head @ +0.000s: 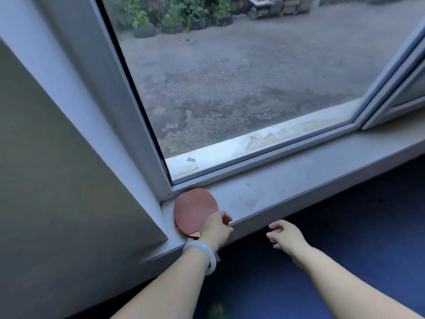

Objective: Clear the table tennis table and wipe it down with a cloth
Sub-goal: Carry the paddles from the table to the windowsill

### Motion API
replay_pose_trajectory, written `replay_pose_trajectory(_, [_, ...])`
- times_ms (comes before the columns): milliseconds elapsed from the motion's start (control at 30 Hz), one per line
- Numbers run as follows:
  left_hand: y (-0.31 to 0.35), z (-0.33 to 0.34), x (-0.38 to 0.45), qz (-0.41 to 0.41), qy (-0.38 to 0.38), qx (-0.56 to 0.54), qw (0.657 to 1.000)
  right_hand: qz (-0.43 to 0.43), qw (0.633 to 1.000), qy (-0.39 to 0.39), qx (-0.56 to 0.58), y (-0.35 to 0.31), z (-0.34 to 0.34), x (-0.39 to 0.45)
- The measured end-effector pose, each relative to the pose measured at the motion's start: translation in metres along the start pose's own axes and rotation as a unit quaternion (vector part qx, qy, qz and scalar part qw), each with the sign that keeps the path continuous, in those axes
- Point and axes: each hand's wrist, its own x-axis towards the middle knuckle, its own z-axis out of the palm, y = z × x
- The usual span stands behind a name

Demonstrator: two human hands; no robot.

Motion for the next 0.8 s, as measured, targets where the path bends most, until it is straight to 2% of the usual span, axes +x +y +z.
replay_pose_trajectory(167, [0.085, 0.045, -0.001, 0.112, -0.066, 0.083, 0.988, 0.031, 0.992, 0.098, 0.071, 0.038, -0.097, -0.027])
replay_pose_trajectory(367, [0.202, 0.139, -0.045, 0.248, -0.132, 0.149, 0.948, 0.085, 0.964, 0.216, 0.134, 0.122, -0.223, -0.096])
replay_pose_trajectory(600, [0.323, 0.274, -0.146, 0.381, -0.197, 0.197, 0.881, 0.12, 0.906, 0.348, 0.209, 0.232, -0.361, -0.211])
replay_pose_trajectory(800, [0.392, 0.4, -0.255, 0.476, -0.26, 0.241, 0.805, 0.123, 0.859, 0.435, 0.239, 0.33, -0.438, -0.316])
